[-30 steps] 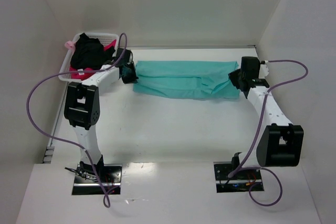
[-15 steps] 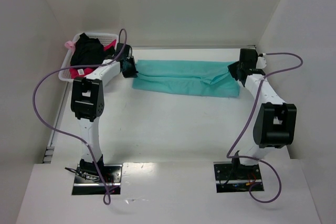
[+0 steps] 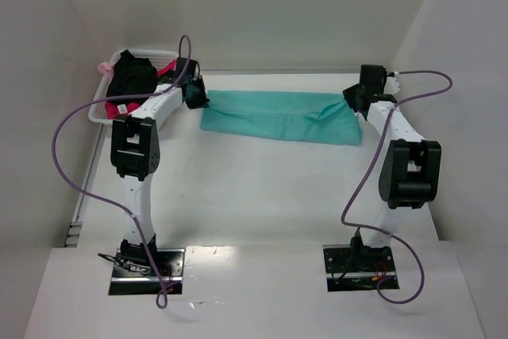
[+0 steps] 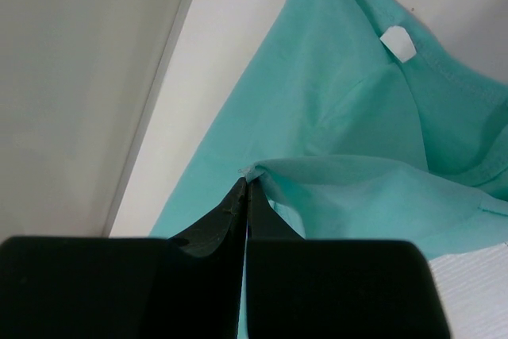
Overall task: Fold and stack the t-shirts
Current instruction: Fold the other side of the tshirt into a rectangle
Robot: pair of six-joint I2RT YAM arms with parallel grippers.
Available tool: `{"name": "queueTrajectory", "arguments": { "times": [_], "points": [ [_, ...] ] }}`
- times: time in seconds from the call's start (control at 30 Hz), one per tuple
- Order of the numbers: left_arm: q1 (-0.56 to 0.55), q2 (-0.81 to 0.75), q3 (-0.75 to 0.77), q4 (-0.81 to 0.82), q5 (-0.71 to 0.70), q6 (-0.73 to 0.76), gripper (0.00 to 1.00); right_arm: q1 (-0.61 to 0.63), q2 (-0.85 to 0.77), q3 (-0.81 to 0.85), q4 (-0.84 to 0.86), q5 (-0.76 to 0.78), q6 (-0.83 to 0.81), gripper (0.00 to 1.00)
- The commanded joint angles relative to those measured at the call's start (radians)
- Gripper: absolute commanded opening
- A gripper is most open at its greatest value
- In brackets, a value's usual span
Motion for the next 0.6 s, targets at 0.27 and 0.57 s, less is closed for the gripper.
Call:
{"name": "queueTrajectory", "arguments": {
  "times": [0.27, 0.57],
  "points": [
    [0.024, 0.074, 0.076, -0.018, -0.034, -0.015, 0.04, -0.023, 0.109, 0.113, 0.067, 0.003, -0.019, 0.0],
    [0.033, 0.084, 0.098, -0.018, -0.063, -0.043, 0.09, -0.023, 0.182, 0.153, 0.076, -0.015, -0.028, 0.0]
  ]
}}
